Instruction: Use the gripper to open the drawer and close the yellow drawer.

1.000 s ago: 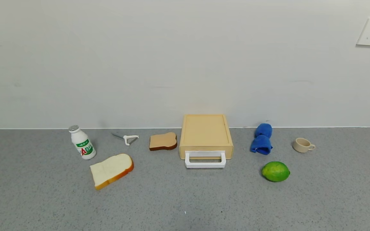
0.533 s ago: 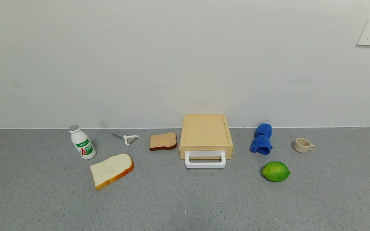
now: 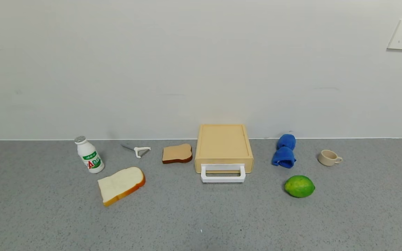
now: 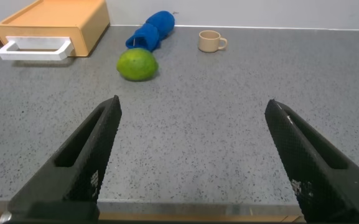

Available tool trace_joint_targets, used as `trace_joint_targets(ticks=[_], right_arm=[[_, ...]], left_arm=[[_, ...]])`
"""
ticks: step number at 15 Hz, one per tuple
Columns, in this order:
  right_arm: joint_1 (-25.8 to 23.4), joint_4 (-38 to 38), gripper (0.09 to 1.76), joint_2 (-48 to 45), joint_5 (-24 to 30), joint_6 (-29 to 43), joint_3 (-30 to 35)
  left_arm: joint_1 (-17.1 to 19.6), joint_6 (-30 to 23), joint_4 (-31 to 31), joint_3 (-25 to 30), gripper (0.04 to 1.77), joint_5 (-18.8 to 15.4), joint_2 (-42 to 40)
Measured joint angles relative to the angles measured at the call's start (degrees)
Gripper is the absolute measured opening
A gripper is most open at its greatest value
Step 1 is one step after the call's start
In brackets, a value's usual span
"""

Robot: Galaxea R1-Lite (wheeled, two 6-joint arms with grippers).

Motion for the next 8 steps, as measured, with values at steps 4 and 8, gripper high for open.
trace_joint_targets(ticks=[4,8], right_arm=[[0.0,0.0,1.7,0.0,0.0,0.0,0.0],[0.0,0.0,1.7,0.0,0.0,0.0,0.0]], left_arm=[[0.0,0.0,0.0,0.0,1.72,0.0,0.0],[0.0,0.0,0.0,0.0,1.72,0.0,0.0]])
